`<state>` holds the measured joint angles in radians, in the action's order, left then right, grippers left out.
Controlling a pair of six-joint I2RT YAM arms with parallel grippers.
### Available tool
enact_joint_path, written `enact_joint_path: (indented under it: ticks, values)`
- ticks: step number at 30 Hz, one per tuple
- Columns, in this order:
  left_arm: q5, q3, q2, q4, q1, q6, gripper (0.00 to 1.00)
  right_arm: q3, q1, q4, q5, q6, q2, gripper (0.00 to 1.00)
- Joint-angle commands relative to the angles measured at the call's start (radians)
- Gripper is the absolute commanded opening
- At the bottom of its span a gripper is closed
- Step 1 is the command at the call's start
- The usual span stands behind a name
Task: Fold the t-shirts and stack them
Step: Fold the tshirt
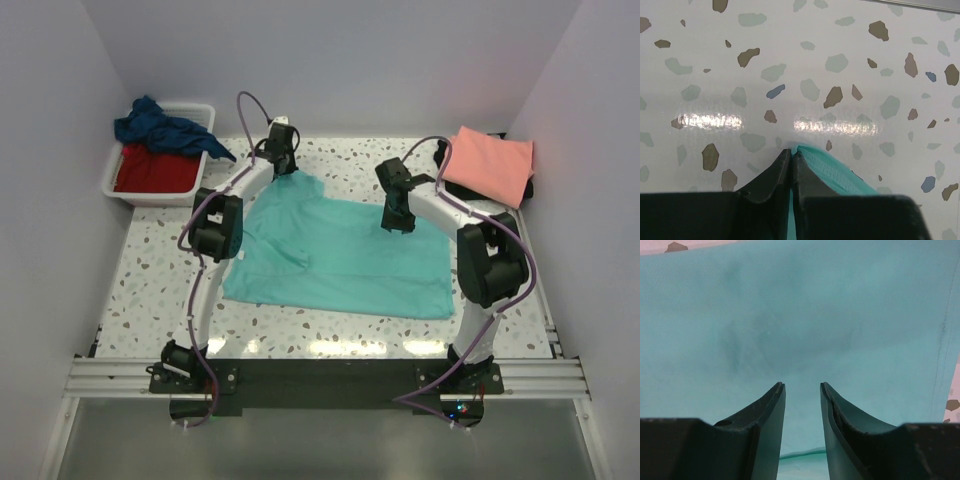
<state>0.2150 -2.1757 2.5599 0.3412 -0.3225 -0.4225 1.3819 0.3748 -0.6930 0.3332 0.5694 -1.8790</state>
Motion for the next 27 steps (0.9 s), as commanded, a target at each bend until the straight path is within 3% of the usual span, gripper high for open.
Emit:
enact_joint_path:
  ticks: [1,3,19,27]
  values:
    - [0.0,-0.006,-0.02,0.002,0.005,0.016,0.05,0.023,0.003,-0.022,0.081,0.029,0.015,0.38]
    - [0.004,0.008,-0.038,-0.007,0.005,0.016,0.0,0.025,-0.005,-0.023,0.099,0.037,0.02,0.38]
    - [0.015,0.036,-0.135,-0.039,0.007,0.021,0.0,0.037,-0.227,0.042,0.144,0.024,0.031,0.43]
    - [0.014,0.054,-0.171,-0.039,0.007,0.004,0.0,0.137,-0.28,0.032,0.178,0.018,-0.068,0.44]
